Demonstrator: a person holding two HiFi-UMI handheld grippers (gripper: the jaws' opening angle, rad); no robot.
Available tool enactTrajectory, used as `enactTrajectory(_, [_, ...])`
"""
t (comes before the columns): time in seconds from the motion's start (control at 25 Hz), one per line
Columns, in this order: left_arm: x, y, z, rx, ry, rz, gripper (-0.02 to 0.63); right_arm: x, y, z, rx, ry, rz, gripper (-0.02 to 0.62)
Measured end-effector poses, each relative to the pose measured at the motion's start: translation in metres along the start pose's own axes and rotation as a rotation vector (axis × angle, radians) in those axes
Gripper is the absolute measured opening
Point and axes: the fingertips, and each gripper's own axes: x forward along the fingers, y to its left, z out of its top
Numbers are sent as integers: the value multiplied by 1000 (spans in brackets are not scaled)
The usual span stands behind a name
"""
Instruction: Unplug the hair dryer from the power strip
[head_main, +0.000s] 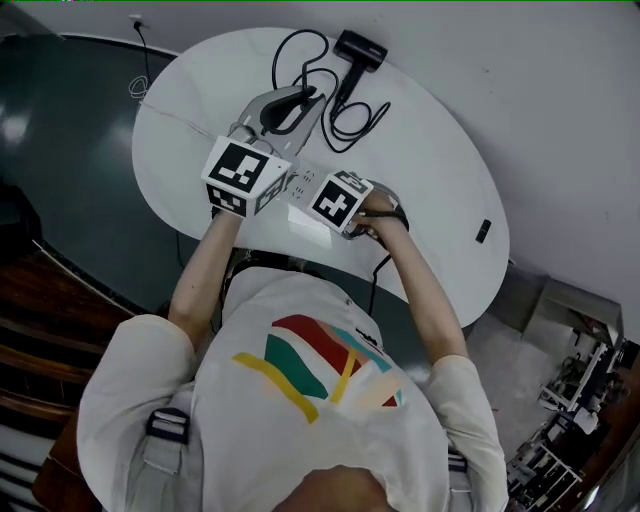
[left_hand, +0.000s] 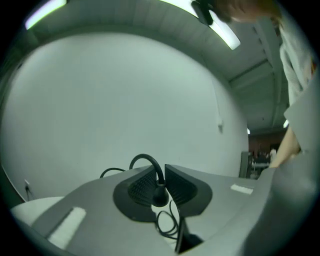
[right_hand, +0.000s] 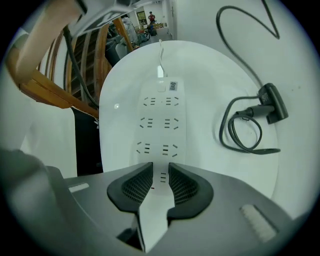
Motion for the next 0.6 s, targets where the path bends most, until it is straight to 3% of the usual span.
enactTrajectory(0.28, [-12, 11, 15, 22, 15, 13, 51, -2, 3, 0, 18, -17, -1, 117])
enactTrajectory(0.6, [-4, -2, 9, -27, 20, -8, 49, 1, 0, 2, 45, -38, -34, 117])
